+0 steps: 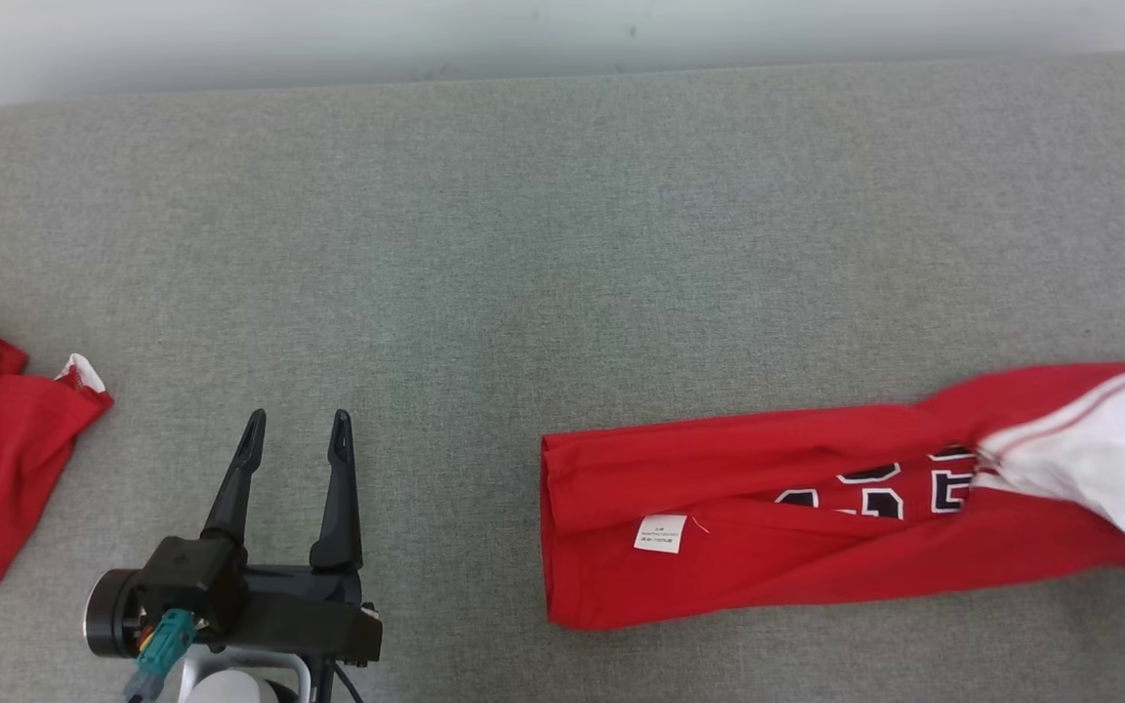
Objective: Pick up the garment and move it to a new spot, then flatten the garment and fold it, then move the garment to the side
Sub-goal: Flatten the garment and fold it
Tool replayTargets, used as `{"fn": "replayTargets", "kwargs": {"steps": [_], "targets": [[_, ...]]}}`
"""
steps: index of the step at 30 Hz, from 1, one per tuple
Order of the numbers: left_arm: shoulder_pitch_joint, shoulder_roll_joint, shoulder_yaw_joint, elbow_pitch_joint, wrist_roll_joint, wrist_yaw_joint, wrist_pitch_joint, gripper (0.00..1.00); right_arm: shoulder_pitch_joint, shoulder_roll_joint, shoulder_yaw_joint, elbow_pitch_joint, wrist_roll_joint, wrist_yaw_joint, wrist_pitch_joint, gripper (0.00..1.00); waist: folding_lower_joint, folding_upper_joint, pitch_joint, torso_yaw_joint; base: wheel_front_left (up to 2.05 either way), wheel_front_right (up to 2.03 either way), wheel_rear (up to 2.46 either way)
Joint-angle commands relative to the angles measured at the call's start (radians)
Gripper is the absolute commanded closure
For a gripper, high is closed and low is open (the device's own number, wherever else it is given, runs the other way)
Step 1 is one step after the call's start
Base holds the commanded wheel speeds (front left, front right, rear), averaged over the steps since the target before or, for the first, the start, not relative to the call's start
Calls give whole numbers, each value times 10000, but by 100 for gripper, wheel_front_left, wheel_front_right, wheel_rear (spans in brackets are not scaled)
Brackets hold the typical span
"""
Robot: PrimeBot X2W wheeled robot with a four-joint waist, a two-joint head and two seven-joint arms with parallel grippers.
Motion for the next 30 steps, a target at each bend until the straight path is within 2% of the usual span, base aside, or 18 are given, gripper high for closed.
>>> {"fn": "replayTargets", "kwargs": {"steps": [1, 8, 15, 24, 30], "targets": [[-61, 17, 38, 7, 130, -27, -74, 0, -26, 62, 105, -369, -179, -13, -25, 100, -1, -1, 11, -35, 0, 0, 0], [-51, -11, 90, 34, 123, -82, -73, 0, 382, 513, 1542, -3203, -1420, -12, -25, 100, -1, -1, -9, -146, 0, 0, 0], [-48, -72, 70, 82, 126, -158, -73, 0, 359, 472, 4257, -4825, -1706, -12, 154, 100, -1, -1, -70, -129, 0, 0, 0], [-87, -165, 102, 120, 93, -232, -56, 0, -127, 314, 7244, -5258, -1218, -12, 626, 100, -1, -1, -87, 74, 0, 0, 0], [-86, -227, 121, 158, 103, -264, -56, 0, -225, 426, 8394, -4455, -530, -12, 1217, 100, -1, -1, -77, 196, 0, 0, 0]]}}
